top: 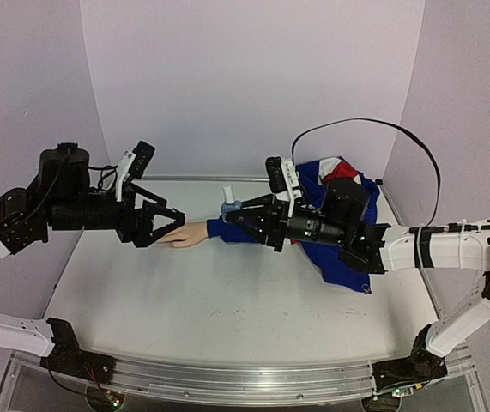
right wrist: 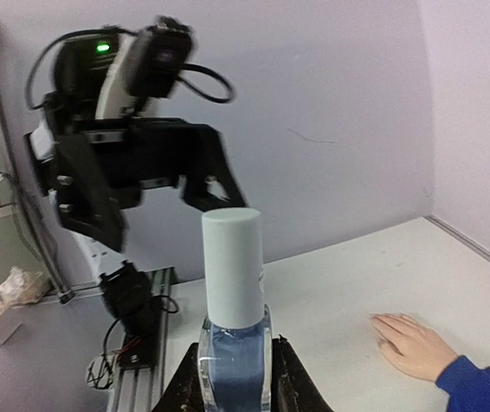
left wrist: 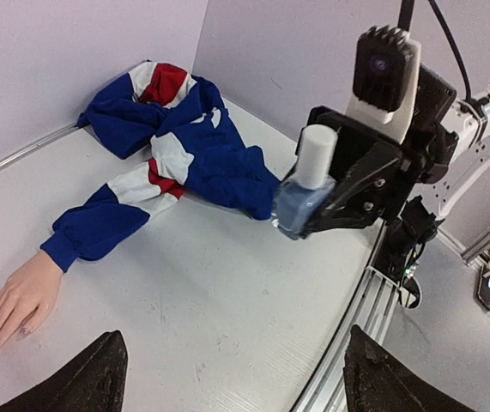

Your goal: Paint the nails

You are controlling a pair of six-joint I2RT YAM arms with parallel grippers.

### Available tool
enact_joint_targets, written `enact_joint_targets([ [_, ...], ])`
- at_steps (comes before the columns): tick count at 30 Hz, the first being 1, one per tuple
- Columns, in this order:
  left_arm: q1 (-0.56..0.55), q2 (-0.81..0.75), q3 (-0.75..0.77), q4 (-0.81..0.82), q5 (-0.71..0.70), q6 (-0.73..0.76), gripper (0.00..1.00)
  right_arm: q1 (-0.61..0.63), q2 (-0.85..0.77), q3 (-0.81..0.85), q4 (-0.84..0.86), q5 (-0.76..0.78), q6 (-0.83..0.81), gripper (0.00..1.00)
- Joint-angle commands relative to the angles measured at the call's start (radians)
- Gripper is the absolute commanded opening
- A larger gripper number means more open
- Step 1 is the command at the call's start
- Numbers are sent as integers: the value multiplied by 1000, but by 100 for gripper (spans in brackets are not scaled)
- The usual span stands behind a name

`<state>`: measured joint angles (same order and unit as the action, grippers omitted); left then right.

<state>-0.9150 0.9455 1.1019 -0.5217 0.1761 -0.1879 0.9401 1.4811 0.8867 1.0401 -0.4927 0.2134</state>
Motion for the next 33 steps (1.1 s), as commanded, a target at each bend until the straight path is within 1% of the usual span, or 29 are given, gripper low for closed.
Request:
enact_joint_targets([
  [1,2,-22,-11,142,-100,-170,89,41,-7,39,-33,372,-31,0],
  [4,2,21,11,173,-135,-244,87,98,25,75,-61,555,-73,0],
  [6,2,58,24,209,-136,-280,85,142,54,109,-83,645,-102,0],
  [9,2,118,52,247,-135,-301,81,181,99,160,-116,730,-133,0],
  [11,1,146,64,270,-134,-307,78,200,118,179,-122,757,-144,0],
  [16,1,186,68,299,-139,-305,74,224,150,206,-129,776,-159,0],
  [25,1,240,90,302,-148,-295,53,239,172,225,-127,752,-191,0],
  [28,1,257,93,302,-135,-295,45,238,176,231,-125,745,-195,0],
  [33,1,279,99,303,-98,-284,26,239,180,236,-122,739,-192,0],
])
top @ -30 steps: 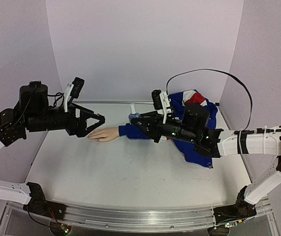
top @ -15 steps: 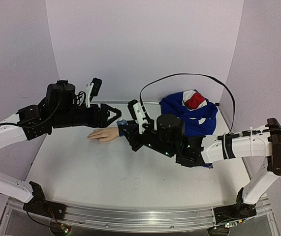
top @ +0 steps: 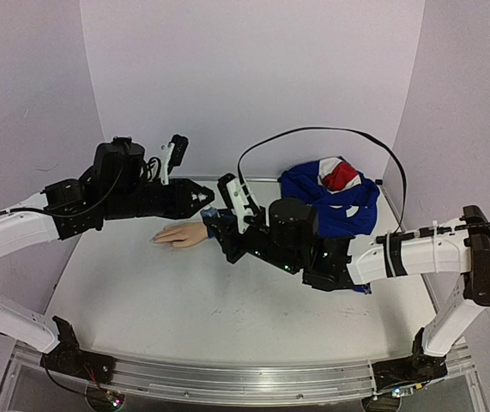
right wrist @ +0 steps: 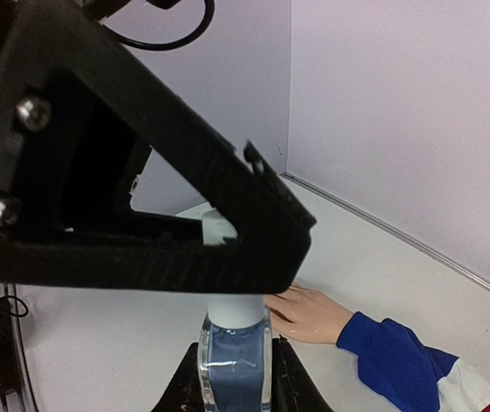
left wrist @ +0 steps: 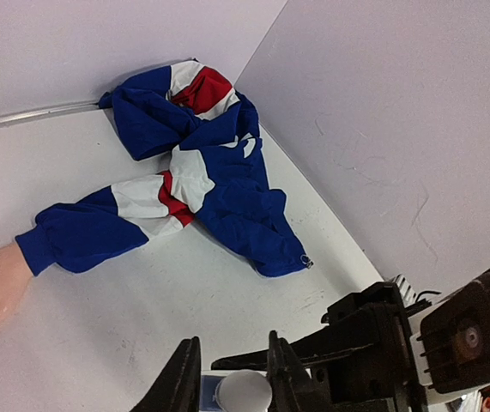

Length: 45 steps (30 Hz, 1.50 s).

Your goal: Paint the nails

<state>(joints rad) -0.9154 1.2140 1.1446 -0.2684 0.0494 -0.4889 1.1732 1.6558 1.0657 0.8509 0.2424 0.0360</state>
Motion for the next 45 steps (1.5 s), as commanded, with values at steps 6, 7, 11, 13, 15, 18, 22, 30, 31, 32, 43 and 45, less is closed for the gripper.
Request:
enact_joint_targets([
  [6,-5,26,30,52,105,47,9,5,-11,57,89,-36,2,0],
  [7,-7,28,23,54,128,64,7,4,-17,59,89,-57,1,0],
  [11,-11,22,-27,101,267,120,2,-34,-64,48,102,-239,22,0],
  [13,-11,23,-50,138,397,151,2,-90,-98,33,139,-430,79,0],
  [15,-12,29,-66,176,541,175,0,-161,-123,15,216,-707,164,0],
  [18,-11,43,-84,231,733,196,0,-222,-148,-22,463,-1105,346,0],
  [22,-11,91,-50,233,967,230,0,-226,-157,12,611,-1390,512,0],
  [30,-11,84,-24,233,1000,266,2,-227,-235,-74,620,-1363,512,0],
  [31,-10,78,-23,232,971,264,7,-228,-244,-91,616,-1341,504,0],
  [32,-9,68,-25,232,929,262,13,-232,-251,-105,611,-1316,492,0],
  [43,32,-154,-109,171,617,253,87,-238,-360,-157,110,-719,144,0],
  [45,32,-172,-107,169,568,228,88,-232,-347,-152,93,-636,140,0],
])
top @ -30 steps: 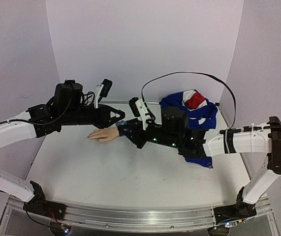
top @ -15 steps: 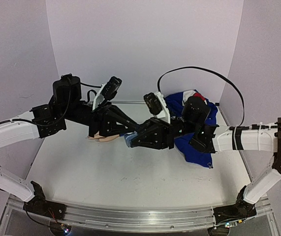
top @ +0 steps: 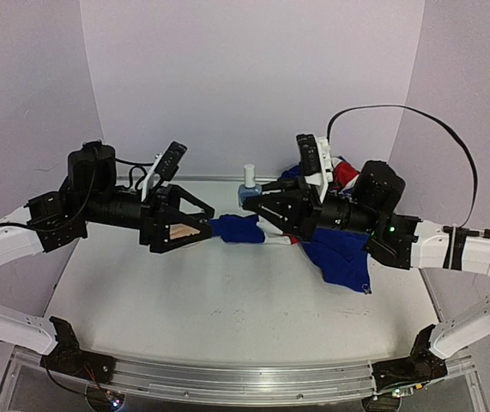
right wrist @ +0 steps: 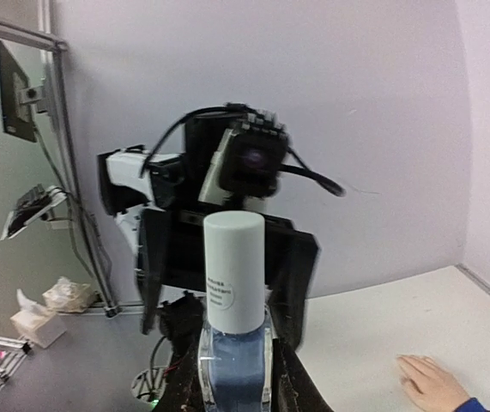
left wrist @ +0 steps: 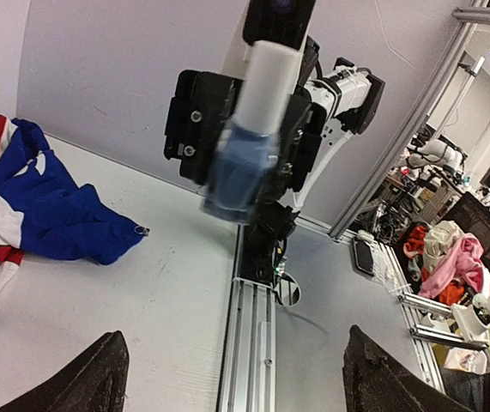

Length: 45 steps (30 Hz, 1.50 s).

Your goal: Paint the nails

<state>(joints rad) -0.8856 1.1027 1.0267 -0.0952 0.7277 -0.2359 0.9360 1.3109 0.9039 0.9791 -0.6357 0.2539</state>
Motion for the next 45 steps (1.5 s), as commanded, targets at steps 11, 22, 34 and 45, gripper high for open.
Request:
enact_joint_targets([
  [11,1,-20,88,-51,-513,-163,84,181,184,147,-162,813,-193,0],
  [22,2,68,131,-69,-542,-203,55,248,290,235,-176,872,-233,0],
  [34,2,133,139,-65,-435,-201,9,253,289,239,-129,825,-220,0],
  [45,-9,185,84,154,323,-47,0,17,151,171,143,-274,70,0],
])
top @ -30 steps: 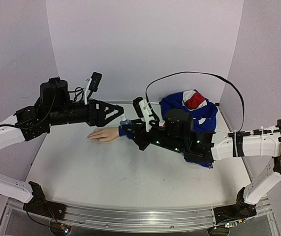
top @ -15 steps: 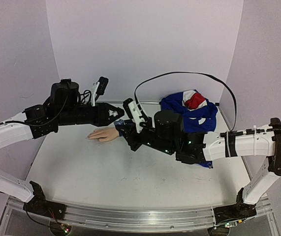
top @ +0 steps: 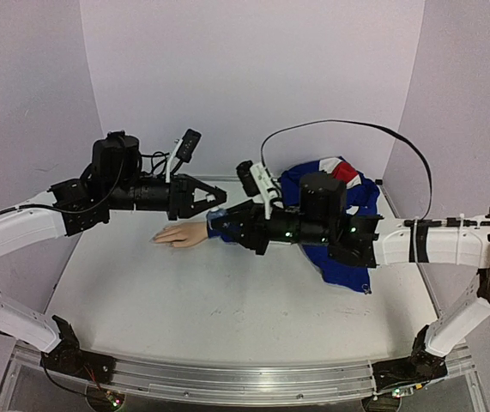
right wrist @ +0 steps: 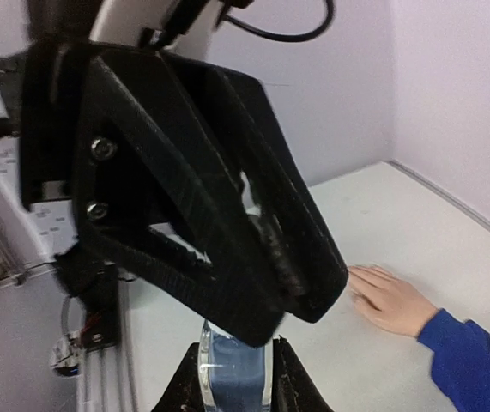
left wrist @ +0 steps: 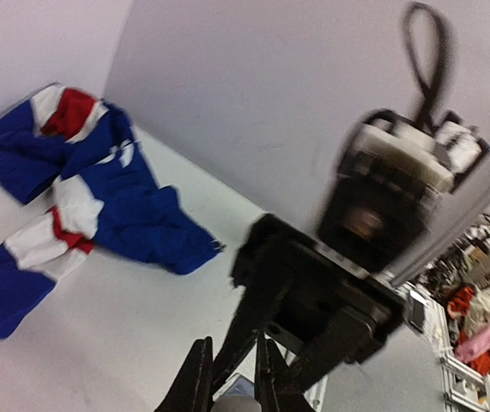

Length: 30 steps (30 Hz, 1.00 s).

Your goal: Paint the nails

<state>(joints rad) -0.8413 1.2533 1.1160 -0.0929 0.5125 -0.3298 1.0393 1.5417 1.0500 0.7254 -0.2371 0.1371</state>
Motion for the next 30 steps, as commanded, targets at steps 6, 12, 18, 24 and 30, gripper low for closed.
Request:
enact_joint_targets([
  [6,-83,71,52,174,720,76,0,-81,-118,18,651,-986,418,0],
  [12,-76,42,36,171,535,73,12,-99,-205,-80,606,-836,352,0],
  [18,-10,-78,-40,106,182,45,67,-105,-274,-109,184,-390,75,0],
  [24,2,-153,-27,-109,-227,22,85,-104,-254,-123,65,88,10,0],
  [30,2,-164,4,-207,-415,-64,87,-80,-120,-76,34,301,43,0],
])
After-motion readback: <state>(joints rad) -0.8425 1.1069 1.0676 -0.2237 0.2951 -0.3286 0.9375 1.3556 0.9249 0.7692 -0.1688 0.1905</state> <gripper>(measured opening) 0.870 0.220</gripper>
